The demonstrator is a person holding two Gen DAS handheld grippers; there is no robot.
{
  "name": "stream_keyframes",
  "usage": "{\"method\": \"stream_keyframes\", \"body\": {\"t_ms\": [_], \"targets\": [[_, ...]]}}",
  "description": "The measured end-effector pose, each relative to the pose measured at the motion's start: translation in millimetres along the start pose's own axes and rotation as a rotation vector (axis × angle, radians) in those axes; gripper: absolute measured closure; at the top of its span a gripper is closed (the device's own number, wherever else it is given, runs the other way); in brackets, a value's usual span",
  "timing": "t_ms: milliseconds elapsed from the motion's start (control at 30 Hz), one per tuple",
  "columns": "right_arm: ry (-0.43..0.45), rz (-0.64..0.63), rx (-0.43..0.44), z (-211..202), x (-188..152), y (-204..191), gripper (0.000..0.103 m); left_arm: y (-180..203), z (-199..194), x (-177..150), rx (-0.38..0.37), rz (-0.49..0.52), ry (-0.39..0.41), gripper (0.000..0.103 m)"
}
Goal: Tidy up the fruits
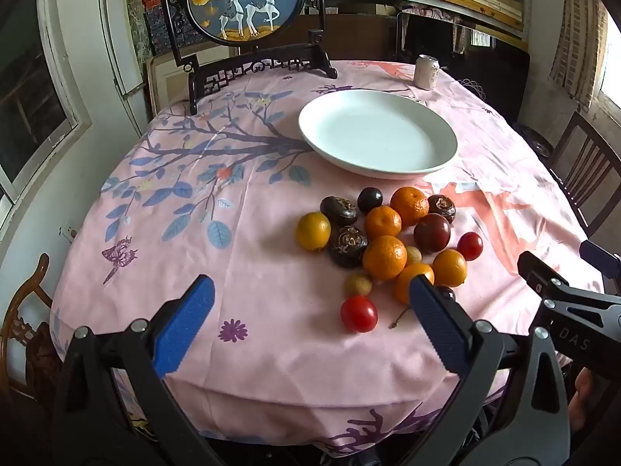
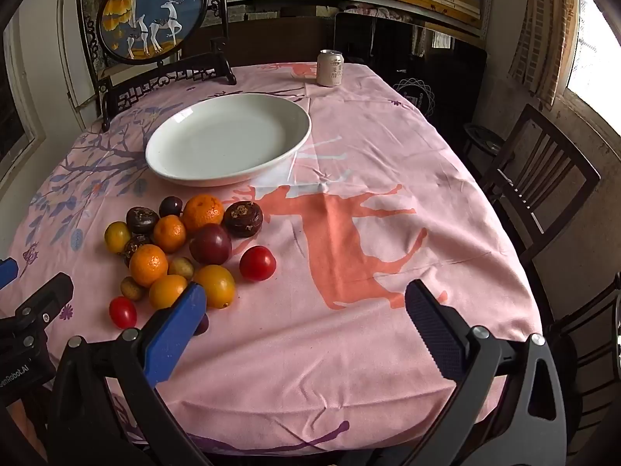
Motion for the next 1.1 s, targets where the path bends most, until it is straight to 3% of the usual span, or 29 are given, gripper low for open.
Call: {"method": "stream_keyframes", "body": {"t_ms": [1100], "targets": [[-0.003, -0.002, 0.004, -2.7, -0.4, -1.9, 0.001, 0.5, -0.6, -5.1, -0.001, -0.003, -0.001, 0.002]]}}
Point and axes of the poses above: each gripper's, at about its wrist camera, not at the fingertips, and z roughly the way its jaws point, y to its right, x to its top, the point moved 8 cm from there along z, roughly the way its jaws point, and after that the axes turned 1 degree about -z, right-handed, at the moved point
